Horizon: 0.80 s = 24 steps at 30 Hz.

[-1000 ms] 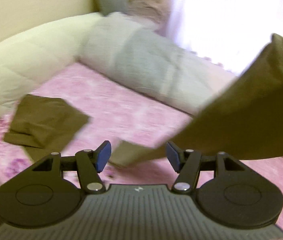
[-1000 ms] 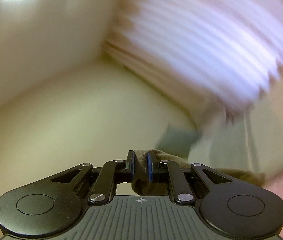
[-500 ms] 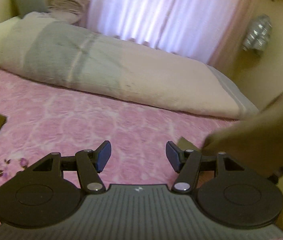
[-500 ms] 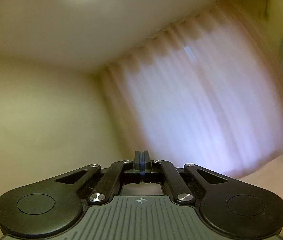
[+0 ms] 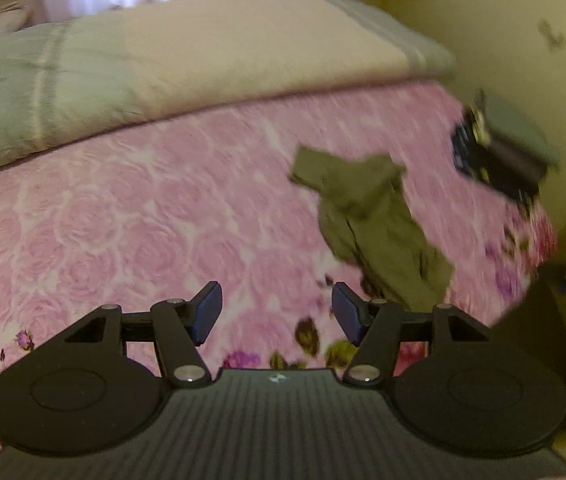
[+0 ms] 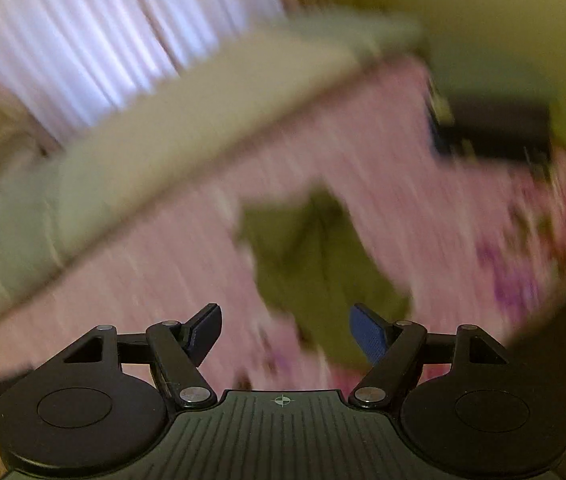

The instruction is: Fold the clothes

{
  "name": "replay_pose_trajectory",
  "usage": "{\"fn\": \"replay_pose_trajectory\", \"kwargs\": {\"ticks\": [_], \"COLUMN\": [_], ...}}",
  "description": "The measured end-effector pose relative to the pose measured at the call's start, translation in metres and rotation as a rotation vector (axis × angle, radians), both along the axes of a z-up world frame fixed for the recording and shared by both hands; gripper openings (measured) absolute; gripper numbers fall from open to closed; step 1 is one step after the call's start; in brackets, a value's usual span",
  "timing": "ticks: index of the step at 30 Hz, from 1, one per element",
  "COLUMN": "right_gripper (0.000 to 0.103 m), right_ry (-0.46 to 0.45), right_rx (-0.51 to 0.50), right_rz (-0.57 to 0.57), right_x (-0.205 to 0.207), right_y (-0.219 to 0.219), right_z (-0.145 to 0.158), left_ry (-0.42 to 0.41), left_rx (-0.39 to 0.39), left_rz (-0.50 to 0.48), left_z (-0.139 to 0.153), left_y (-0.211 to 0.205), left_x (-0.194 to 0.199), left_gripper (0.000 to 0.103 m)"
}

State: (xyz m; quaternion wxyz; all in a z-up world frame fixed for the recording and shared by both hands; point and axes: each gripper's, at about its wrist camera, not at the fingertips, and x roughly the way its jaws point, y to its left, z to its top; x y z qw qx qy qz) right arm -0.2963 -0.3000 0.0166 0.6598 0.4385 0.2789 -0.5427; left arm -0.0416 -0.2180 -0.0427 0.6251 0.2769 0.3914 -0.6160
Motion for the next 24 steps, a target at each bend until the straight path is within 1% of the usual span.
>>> {"fn": "replay_pose_trajectory", "kwargs": {"ticks": [1,3,4,6,9,12,15,19,24], "right_gripper": [0.075,0.075,0.075,0.075,0.075,0.075,0.075,0.075,0.075], "right_ry": [0.013,0.027,0.029,0.027,0.027,0.047,0.053,0.050,0.049], "right_rx": [0.043,0.086,0.099,0.121,0.143,0.158,0.169,0.174,0.156], "right_rz": [-0.010,-0.016,-0.017,-0.021,-0.044,-0.075,-0.108,-0.127,-0.124], "right_x": [-0.004,-0.012,-0.018,-0.010,-0.010,-0.009,-0.008,-0.008,-0.002], "right_y": [0.009,0.021,0.028,0.039,0.052,0.056,0.057,0.064,0.063], "right_z": [-0.012,-0.020,-0.024,-0.026,-0.040,-0.062,-0.073,-0.079,-0.076], "left_ry": [-0.006,-0.019,-0.027,-0.045,-0.076,-0.100,-0.117,-0.131,-0.131], "left_rx": [0.020,0.055,0.055,0.055,0.054,0.051,0.047,0.037,0.019], "left_rz": [-0.030,-0.088,-0.112,-0.152,-0.207,-0.243,-0.259,-0.262,-0.249], "left_z": [-0.002,-0.007,-0.008,-0.009,-0.009,-0.011,-0.012,-0.013,-0.010], "left_y": [-0.002,-0.005,-0.005,-0.005,-0.005,-0.003,0.001,0.003,0.001], "left_x": [-0.005,-0.016,-0.020,-0.027,-0.037,-0.041,-0.041,-0.037,-0.032], "left_gripper": [0.057,0.057,0.057,0.057,0.057,0.057,0.057,0.057,0.057]}}
